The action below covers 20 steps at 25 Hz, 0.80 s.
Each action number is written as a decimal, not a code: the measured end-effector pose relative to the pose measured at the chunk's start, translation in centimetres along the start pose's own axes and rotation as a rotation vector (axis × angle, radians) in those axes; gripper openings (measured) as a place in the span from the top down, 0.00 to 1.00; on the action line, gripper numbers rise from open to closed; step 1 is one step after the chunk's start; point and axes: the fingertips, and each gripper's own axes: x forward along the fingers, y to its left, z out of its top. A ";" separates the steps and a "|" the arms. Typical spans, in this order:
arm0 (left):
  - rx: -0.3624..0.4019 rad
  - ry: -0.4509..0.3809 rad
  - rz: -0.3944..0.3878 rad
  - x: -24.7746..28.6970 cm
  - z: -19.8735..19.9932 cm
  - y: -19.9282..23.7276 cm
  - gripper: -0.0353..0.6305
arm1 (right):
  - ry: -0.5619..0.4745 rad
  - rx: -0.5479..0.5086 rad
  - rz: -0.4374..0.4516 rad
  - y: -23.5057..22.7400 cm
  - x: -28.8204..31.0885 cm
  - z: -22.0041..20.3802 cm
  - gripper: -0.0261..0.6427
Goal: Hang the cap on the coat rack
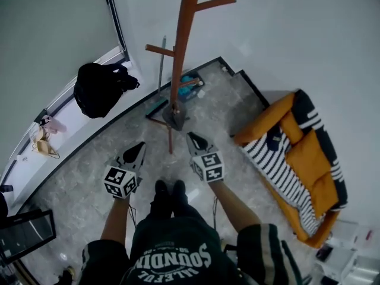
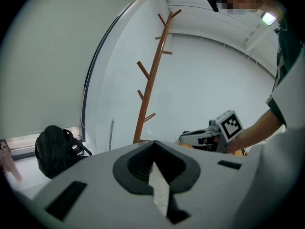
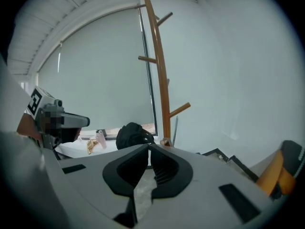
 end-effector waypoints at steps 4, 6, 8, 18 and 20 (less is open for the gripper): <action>0.044 -0.035 -0.021 0.6 2.7 -0.7 0.95 | -0.076 -0.006 -0.019 -0.3 -2.9 3.4 0.96; 0.059 -0.050 -0.030 0.8 3.8 -1.2 0.95 | -0.132 -0.008 -0.027 -0.5 -4.0 5.5 0.96; 0.070 -0.060 -0.038 0.7 4.5 -1.9 0.95 | -0.178 -0.019 -0.031 -0.4 -5.4 7.2 0.96; 0.137 -0.107 -0.076 0.8 7.5 -4.6 0.95 | -0.258 -0.070 -0.051 -0.1 -9.6 10.1 0.96; 0.146 -0.108 -0.079 0.5 7.7 -4.8 0.95 | -0.267 -0.066 -0.049 0.1 -9.7 10.2 0.96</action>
